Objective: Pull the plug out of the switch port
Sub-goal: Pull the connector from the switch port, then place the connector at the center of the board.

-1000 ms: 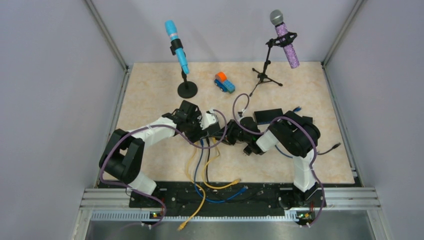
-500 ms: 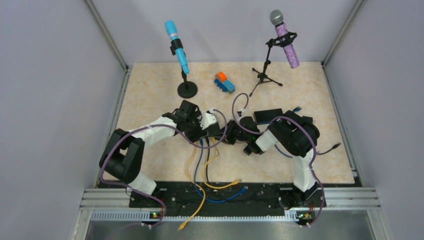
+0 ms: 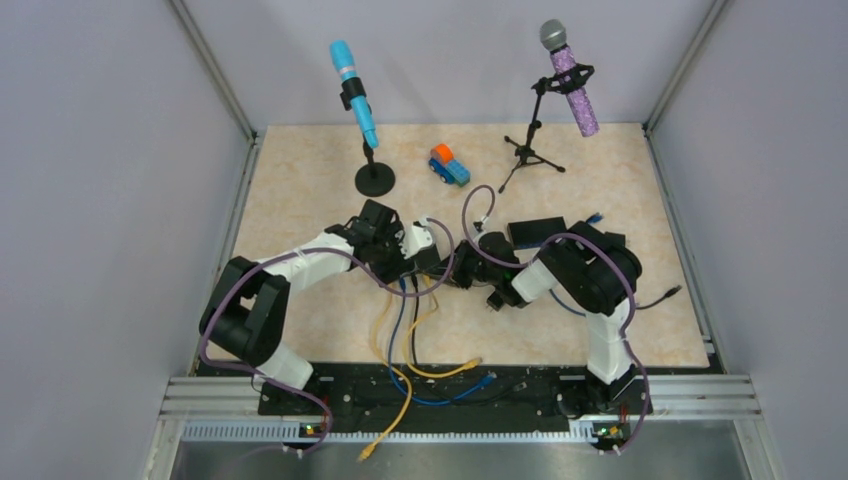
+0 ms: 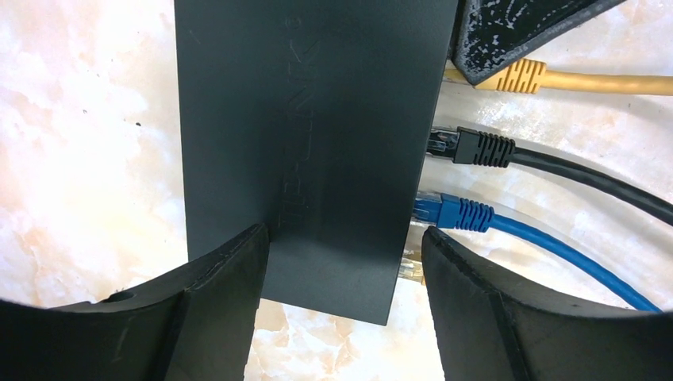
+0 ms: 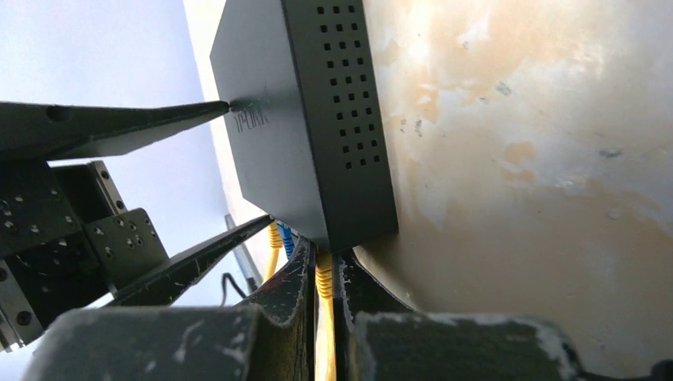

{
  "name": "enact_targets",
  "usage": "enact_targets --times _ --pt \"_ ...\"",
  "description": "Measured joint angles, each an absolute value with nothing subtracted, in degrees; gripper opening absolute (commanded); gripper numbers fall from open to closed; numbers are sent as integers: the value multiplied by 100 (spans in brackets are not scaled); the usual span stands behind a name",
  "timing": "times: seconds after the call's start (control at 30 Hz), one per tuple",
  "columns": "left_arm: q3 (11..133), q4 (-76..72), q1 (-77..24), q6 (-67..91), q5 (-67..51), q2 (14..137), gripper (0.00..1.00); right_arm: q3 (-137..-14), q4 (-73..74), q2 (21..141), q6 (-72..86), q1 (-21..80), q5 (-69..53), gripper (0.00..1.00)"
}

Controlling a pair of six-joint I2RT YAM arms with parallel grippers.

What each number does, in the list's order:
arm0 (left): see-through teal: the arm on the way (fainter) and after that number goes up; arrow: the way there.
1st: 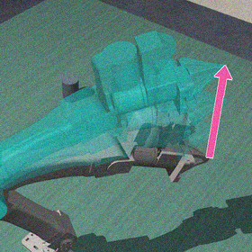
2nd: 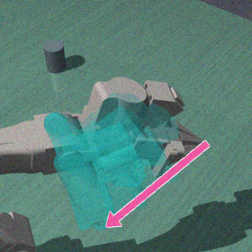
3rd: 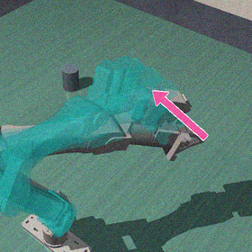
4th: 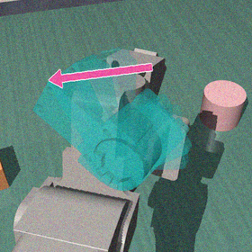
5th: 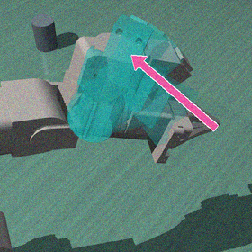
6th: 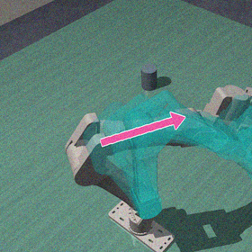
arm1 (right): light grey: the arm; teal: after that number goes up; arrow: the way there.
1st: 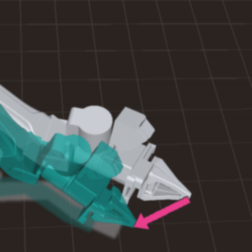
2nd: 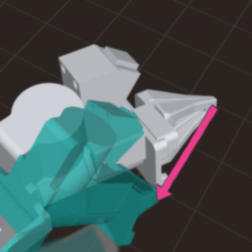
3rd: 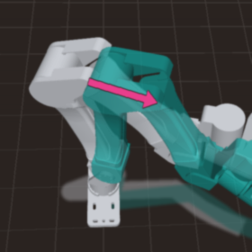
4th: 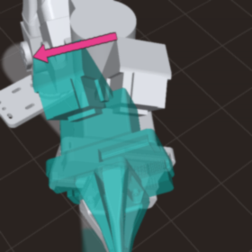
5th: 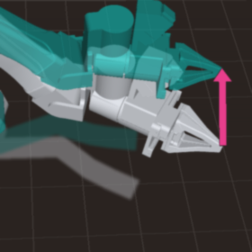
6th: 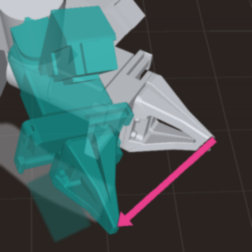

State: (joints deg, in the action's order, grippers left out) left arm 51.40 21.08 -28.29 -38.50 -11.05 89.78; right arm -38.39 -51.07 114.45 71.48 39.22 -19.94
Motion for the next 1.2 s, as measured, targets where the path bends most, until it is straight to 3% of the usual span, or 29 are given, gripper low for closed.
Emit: enact_targets --times 0.47,0.57,0.67,0.73,0.77,0.97,1.2 --pt "5457 2281 -2818 -3734 -893 9244 74 -3848 -3548 10683 5649 3885 -2421 0" --pt "5457 2276 -2818 -3719 -893 9242 78 -3581 -3371 10294 5472 3874 -2493 0" --pt "5430 2211 -2816 -3647 -871 9225 83 -3277 -3035 9496 5308 3857 -2359 0" --pt "5336 2091 -2801 -3566 -871 9148 97 -3100 -2757 8680 5159 3839 -2152 0" --pt "5264 2016 -2783 -3529 -873 9091 99 -3061 -2567 8237 5074 3833 -2025 0" --pt "4921 1581 -2757 -3225 -915 8685 99 -3242 -1238 5616 4329 3760 -1197 0" --pt "4569 574 -2738 -2624 -764 7791 99 -3889 762 3610 3695 3732 71 0"
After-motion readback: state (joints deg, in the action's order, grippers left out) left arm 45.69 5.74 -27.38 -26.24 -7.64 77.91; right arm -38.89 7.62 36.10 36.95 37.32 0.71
